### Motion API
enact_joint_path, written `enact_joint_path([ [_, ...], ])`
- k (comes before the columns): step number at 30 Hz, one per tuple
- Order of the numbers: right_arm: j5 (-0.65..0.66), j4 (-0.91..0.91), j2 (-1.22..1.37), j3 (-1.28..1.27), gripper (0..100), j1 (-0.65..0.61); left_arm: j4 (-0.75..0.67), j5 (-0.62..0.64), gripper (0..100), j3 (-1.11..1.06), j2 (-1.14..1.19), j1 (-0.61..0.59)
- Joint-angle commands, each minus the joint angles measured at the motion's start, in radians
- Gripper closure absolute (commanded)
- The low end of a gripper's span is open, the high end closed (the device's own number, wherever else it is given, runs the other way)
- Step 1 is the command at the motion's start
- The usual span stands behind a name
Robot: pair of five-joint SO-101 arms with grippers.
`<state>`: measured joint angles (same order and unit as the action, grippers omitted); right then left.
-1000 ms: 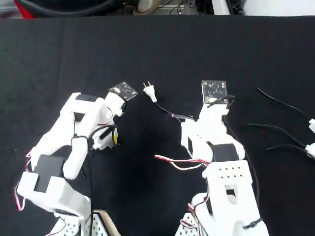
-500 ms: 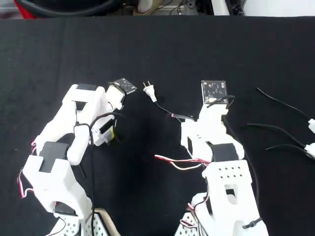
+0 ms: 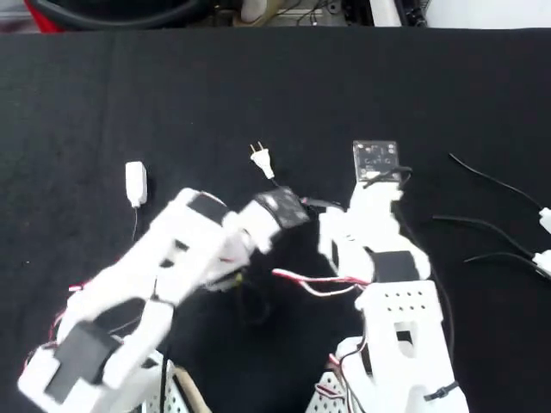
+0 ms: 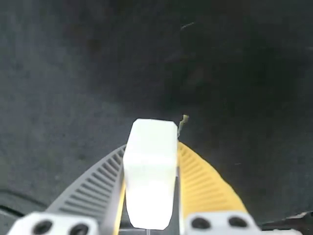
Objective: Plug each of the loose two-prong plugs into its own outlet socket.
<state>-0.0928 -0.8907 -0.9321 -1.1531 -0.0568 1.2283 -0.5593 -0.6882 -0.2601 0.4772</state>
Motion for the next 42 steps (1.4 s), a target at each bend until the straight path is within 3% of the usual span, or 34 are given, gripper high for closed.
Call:
enact_joint_path([
  [1,-0.003,-0.003,0.001,0.068,98.7,0.123,-0.126,0.031,96,-0.038,-0.097,0.125],
  [5,-0.003,0.003,0.001,0.076,98.7,0.199,-0.324,0.029,96,-0.101,-0.063,0.140],
  [9,-0.003,0.006,0.001,0.076,98.7,0.212,-0.344,0.026,96,-0.102,0.017,0.156],
  [17,-0.003,-0.002,-0.001,0.076,98.7,0.230,-0.245,0.031,79,0.041,0.117,0.091],
  [27,-0.003,-0.002,-0.001,0.077,98.7,0.255,-0.169,0.051,76,0.096,0.115,0.033],
  [35,-0.003,-0.002,-0.001,0.076,98.7,0.249,-0.187,-0.051,76,0.130,0.124,-0.124],
  [42,-0.002,-0.003,-0.001,0.074,98.7,0.227,-0.117,-0.061,76,0.137,0.098,-0.136],
])
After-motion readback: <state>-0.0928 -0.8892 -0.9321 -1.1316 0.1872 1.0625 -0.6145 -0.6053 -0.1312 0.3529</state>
